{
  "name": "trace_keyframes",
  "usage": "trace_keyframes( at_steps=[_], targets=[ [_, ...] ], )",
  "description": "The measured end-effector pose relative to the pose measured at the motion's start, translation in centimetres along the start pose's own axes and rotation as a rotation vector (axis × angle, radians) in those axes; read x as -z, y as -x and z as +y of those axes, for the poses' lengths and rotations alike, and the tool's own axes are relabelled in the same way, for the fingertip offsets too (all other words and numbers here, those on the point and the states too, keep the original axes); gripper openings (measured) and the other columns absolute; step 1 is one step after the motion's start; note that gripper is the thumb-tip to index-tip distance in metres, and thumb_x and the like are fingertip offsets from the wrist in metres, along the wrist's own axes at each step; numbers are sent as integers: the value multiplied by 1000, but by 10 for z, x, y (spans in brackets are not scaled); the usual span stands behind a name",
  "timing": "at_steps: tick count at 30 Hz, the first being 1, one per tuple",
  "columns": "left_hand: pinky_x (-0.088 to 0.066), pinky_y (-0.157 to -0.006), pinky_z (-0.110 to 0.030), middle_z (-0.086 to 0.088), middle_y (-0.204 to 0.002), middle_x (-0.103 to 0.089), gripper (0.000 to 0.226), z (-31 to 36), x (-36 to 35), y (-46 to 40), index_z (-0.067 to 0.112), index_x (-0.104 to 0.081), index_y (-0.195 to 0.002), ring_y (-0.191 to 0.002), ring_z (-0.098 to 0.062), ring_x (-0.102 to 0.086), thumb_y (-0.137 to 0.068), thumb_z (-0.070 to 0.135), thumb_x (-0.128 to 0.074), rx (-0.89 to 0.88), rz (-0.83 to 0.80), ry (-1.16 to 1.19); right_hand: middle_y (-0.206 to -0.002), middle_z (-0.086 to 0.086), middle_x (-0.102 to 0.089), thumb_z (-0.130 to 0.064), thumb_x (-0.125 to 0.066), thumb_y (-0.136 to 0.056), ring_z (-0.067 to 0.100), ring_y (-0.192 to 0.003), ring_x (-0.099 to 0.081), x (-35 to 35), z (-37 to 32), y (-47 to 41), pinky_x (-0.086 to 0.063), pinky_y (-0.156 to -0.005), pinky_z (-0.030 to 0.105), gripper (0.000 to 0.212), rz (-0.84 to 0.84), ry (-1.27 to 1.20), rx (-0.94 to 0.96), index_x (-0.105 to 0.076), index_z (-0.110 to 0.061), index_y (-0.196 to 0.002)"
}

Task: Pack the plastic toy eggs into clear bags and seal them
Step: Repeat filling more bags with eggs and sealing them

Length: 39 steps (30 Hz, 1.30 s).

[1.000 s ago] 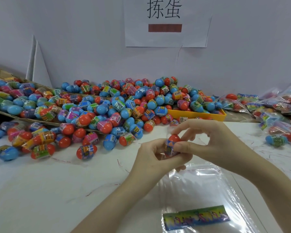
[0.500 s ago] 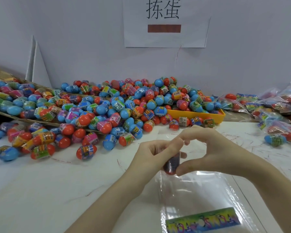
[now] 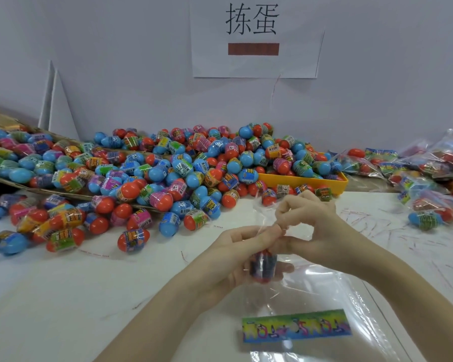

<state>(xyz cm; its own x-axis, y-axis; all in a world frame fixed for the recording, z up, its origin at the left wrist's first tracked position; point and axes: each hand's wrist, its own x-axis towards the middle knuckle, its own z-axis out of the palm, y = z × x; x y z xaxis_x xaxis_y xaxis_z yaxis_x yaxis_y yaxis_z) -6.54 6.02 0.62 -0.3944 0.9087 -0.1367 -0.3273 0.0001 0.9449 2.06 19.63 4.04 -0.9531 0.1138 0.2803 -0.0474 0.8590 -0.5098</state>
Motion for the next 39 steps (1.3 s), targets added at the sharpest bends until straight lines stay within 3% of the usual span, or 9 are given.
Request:
trace_keyframes(
  at_steps=[4, 7, 9, 13, 17, 24, 28, 31, 39],
  targets=[
    [-57, -77, -34, -16, -109, -68, 45, -3, 1, 0, 15, -69, -101, -88, -29, -69, -62, 37, -77, -35, -41, 31, -99, -23, -40, -28, -64, -82, 2, -98, -23, -7, 4, -3, -15, -84, 31, 12, 39, 164, 35, -67, -38, -77],
    [-56, -74, -29, -21, -105, -67, 32, -5, 4, -1, 21, -72, -94, -85, -29, -70, -63, 15, -78, -48, -48, 42, -110, -34, -32, -37, -55, -84, -2, -112, -17, -6, 6, -3, -11, -94, 31, 15, -29, 186, 69, -69, -37, -86],
    [-55, -73, -25, -20, -102, -69, 41, -6, 8, -3, 15, -67, -102, -85, -26, -70, -63, 7, -76, -50, -22, 28, -116, -36, -35, -51, -53, -76, -5, -117, -23, -1, 6, -5, -19, -99, 26, 15, -11, 15, 64, -66, -45, -82],
    [-54, -66, -21, -14, -94, -73, 48, -6, 12, -6, 5, -65, -104, -83, -21, -70, -57, 6, -76, -76, 38, 47, -107, -9, -59, -40, -65, -79, -2, -101, -52, 9, 15, -35, -42, -75, 15, 12, 443, -576, -131, -68, -31, -87],
    [-56, -61, -23, -11, -91, -73, 27, -4, 14, -5, 6, -73, -90, -78, -21, -71, -63, 10, -73, -115, 52, 81, -117, -7, -47, -38, -55, -88, 15, -113, -40, -10, 44, -59, -28, -96, 39, 22, 150, 346, -293, -57, -34, -109],
    [-56, -65, -23, -6, -98, -73, 40, 0, 13, -3, 31, -74, -95, -75, -23, -71, -64, 5, -70, -161, 35, 45, -125, 3, -49, -10, -56, -88, 21, -112, -45, -30, 62, -66, -33, -89, 29, 40, 125, 666, -183, -43, -16, -125],
    [-54, -62, -20, -16, -92, -72, 50, 0, 15, -4, 11, -64, -110, -77, -24, -71, -63, -3, -74, -147, 44, 107, -112, 7, -56, -11, -50, -92, 23, -96, -53, -30, 60, -68, -39, -77, 27, 24, 223, 536, -219, -44, -11, -115],
    [-55, -65, -21, -15, -95, -72, 52, -1, 14, -5, 7, -60, -112, -82, -23, -71, -63, 6, -78, -147, 68, 64, -121, 7, -51, -21, -52, -92, 22, -102, -51, -25, 61, -62, -41, -87, 29, 42, 287, 399, -268, -39, -12, -132],
    [-53, -62, -19, -11, -98, -72, 36, -2, 8, -4, 8, -71, -94, -80, -23, -71, -59, 14, -76, -136, 44, -3, -110, 1, -57, -14, -52, -89, 8, -89, -53, 15, 37, -23, -40, -71, 20, 28, 485, -660, -432, -56, -19, -117]
  ],
)
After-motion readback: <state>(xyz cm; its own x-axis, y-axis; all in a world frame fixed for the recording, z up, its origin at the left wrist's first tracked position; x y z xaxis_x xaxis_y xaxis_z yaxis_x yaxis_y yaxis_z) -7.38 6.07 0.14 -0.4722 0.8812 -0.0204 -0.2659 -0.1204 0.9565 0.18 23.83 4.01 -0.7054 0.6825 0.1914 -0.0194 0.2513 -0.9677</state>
